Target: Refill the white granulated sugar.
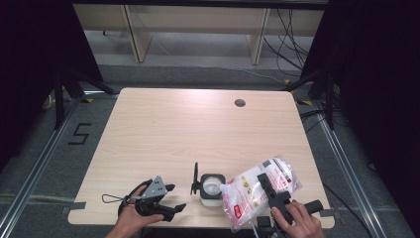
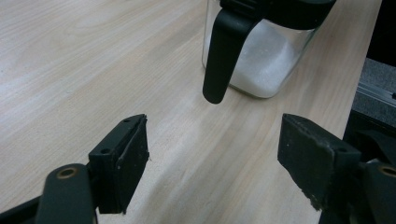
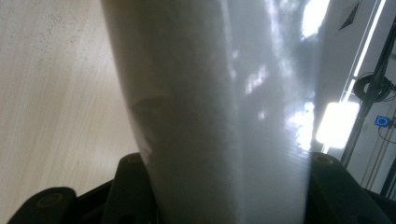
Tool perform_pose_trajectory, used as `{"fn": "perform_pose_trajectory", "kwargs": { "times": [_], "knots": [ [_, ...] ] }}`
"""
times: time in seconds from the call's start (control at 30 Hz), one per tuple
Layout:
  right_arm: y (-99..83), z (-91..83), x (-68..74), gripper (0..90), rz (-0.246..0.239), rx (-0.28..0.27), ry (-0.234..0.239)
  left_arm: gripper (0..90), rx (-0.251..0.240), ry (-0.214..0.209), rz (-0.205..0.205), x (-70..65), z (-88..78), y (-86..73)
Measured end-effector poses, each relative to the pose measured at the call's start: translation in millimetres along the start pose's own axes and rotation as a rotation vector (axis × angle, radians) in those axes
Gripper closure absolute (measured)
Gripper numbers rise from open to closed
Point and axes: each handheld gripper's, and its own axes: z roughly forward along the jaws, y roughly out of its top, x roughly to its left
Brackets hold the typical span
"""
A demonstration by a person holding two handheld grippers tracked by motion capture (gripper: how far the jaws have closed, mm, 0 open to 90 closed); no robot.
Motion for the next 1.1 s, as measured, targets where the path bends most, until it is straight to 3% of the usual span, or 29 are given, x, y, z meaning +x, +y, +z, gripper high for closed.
{"fn": "perform_pose_trajectory", "kwargs": {
  "times": [0.03,0.07,0.1,0.13,0.2,0.23,0.33,0.4,0.43,0.47,0.57,0.6,0.7,0.8,0.83,0.9,0.93,0.97,1.0,1.1],
  "knots": [
    [-0.2,-0.2,-0.2,56.1,0.002,0.000,0.002,23.9,-0.008,-0.001,0.007,0.7,0.4,0.6],
    [-0.5,-0.4,-0.2,56.1,0.006,0.001,0.003,23.9,0.019,0.003,0.043,3.4,-1.5,1.4],
    [-0.5,-0.1,-0.2,56.1,0.007,0.001,0.002,23.9,-0.002,0.000,0.019,1.3,-0.5,0.7],
    [-1.4,0.6,-3.0,56.1,-0.036,-0.005,0.000,23.9,0.000,-0.001,0.017,1.0,-0.7,0.4],
    [-1.2,0.3,-3.0,56.1,-0.036,-0.008,-0.001,23.9,0.003,-0.002,0.026,2.0,-0.9,1.0],
    [-1.2,0.2,-2.6,56.1,-0.032,-0.007,0.001,23.9,0.006,0.003,-0.005,0.9,-0.7,0.9],
    [-0.9,0.9,-1.6,56.1,-0.028,-0.009,0.006,23.9,0.003,-0.001,0.013,0.5,-1.3,0.4],
    [-0.3,0.8,-3.5,56.1,-0.050,-0.019,-0.002,23.9,0.002,-0.003,0.026,2.0,-1.1,1.2],
    [-0.3,0.7,-3.4,56.1,-0.047,-0.020,-0.001,23.9,0.006,0.001,0.024,2.5,-1.2,1.6],
    [-0.2,0.5,-3.4,56.1,-0.050,-0.018,-0.006,23.9,0.005,0.005,-0.005,0.8,-0.9,0.9],
    [-1.1,-0.3,-0.8,56.1,-0.011,0.000,0.010,23.9,0.003,-0.002,0.019,1.2,-1.3,0.8],
    [-1.2,-0.3,-2.4,56.1,-0.027,-0.006,0.005,23.9,0.000,-0.002,0.027,2.1,-1.1,1.3],
    [-1.8,0.4,-3.1,56.2,-0.032,-0.016,0.002,23.9,0.003,-0.001,-0.004,0.1,-1.1,0.4],
    [-1.7,0.6,-3.6,56.2,-0.032,-0.017,0.001,23.9,0.005,0.001,0.027,2.6,-1.3,1.5],
    [-1.8,0.3,-3.5,56.2,-0.035,-0.020,0.000,24.0,0.005,0.005,-0.008,0.9,-0.8,1.1],
    [-1.9,0.3,-2.4,56.2,-0.014,-0.014,0.003,24.0,0.003,-0.001,-0.002,0.4,-1.0,0.4],
    [-1.6,0.1,-3.7,56.2,-0.033,-0.019,0.001,24.0,-0.001,0.001,0.005,0.3,-0.7,0.1],
    [-1.6,-0.6,-3.0,56.2,-0.023,-0.013,0.002,24.0,0.004,-0.002,0.027,1.9,-1.1,0.9],
    [-1.6,-0.7,-3.2,56.2,-0.022,-0.015,0.001,24.0,0.005,0.005,-0.004,0.9,-0.7,0.6],
    [-1.7,-0.5,-3.9,56.2,-0.019,-0.018,-0.001,24.0,0.003,-0.001,-0.002,0.3,-1.2,0.4]
  ]
}}
